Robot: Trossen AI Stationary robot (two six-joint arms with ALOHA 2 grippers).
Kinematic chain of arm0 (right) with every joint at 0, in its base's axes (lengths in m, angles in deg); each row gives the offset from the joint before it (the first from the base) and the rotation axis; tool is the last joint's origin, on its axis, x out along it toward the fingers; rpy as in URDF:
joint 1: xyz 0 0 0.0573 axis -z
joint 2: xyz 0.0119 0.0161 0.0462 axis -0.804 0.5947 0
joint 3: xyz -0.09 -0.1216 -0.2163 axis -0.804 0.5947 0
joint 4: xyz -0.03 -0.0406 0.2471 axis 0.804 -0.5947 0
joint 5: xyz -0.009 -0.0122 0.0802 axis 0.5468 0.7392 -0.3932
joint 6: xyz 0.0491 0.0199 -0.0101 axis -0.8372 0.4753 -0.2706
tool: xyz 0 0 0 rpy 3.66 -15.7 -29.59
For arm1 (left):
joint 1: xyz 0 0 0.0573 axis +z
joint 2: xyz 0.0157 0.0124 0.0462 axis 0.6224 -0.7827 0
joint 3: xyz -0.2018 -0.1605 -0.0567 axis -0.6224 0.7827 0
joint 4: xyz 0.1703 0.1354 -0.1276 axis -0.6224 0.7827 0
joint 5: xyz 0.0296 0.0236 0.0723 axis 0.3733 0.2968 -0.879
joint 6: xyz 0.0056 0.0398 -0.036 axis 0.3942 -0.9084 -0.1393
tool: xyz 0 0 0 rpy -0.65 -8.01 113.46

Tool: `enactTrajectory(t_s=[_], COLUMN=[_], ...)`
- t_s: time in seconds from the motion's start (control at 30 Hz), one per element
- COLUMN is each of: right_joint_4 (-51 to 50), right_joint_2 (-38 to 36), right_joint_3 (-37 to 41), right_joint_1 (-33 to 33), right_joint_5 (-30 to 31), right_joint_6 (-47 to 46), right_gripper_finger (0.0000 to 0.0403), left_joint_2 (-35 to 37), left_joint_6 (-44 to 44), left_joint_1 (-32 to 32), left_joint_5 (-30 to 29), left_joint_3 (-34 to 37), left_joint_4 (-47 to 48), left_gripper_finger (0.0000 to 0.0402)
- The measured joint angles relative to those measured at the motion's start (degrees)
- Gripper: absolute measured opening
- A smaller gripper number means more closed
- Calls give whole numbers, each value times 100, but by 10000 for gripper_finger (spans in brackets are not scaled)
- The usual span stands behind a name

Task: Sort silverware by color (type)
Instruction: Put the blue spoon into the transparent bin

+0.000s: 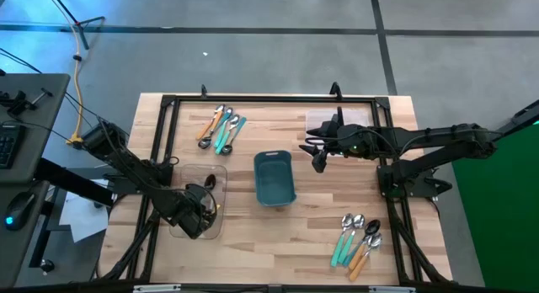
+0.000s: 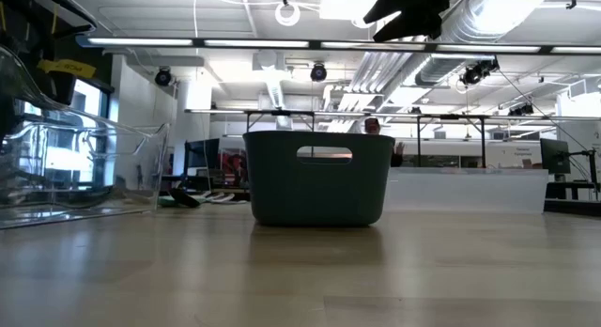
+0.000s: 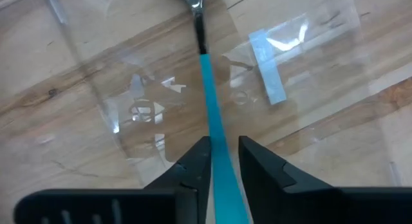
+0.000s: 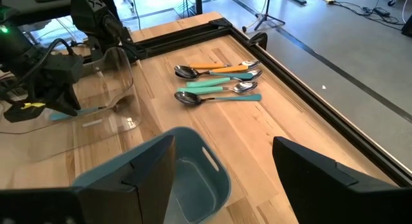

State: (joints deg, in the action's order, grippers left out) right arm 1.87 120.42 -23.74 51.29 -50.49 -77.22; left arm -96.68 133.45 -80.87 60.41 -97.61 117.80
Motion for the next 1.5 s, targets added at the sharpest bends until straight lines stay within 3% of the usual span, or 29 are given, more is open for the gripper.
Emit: enactTrajectory(t_s=[0.2,0.37,0.47,0.57,0.67,0.73,0.8,0.9,1.03,1.27,1.5], right_joint_4=[0,10,100,337,691,923,1099,1359,1626,1779,1781], right_joint_2=[0,0,0,-1,-2,-2,-9,-13,-13,-15,-15], right_joint_3=[0,0,0,0,0,0,0,0,0,0,0], right_joint_1=[0,0,0,0,0,0,0,0,-2,-2,-2], right_joint_5=[0,-1,-55,-195,-482,-674,-892,-1167,-1259,-1263,-1281], right_joint_6=[1,48,159,282,364,462,497,495,495,495,495], right_gripper_finger=[245,245,245,245,245,245,245,245,245,245,245], left_joint_2=[406,1312,2117,2933,3631,4033,4336,4610,4621,4127,3784], left_joint_6=[-70,-363,-788,-1528,-2946,-4234,-5518,-7194,-8539,-9174,-9422], left_joint_1=[-1,3,3,57,274,521,841,1403,2162,3206,3562], left_joint_5=[-2,-348,-1418,-3049,-4340,-4601,-4457,-3763,-2708,-1489,-726], left_joint_3=[9,-3,-118,-295,-423,-452,-452,-452,-452,-179,-173], left_joint_4=[-6,141,111,-20,-542,-1121,-1720,-2625,-3380,-3831,-4384], left_gripper_finger=[111,131,134,133,129,127,127,127,127,127,127])
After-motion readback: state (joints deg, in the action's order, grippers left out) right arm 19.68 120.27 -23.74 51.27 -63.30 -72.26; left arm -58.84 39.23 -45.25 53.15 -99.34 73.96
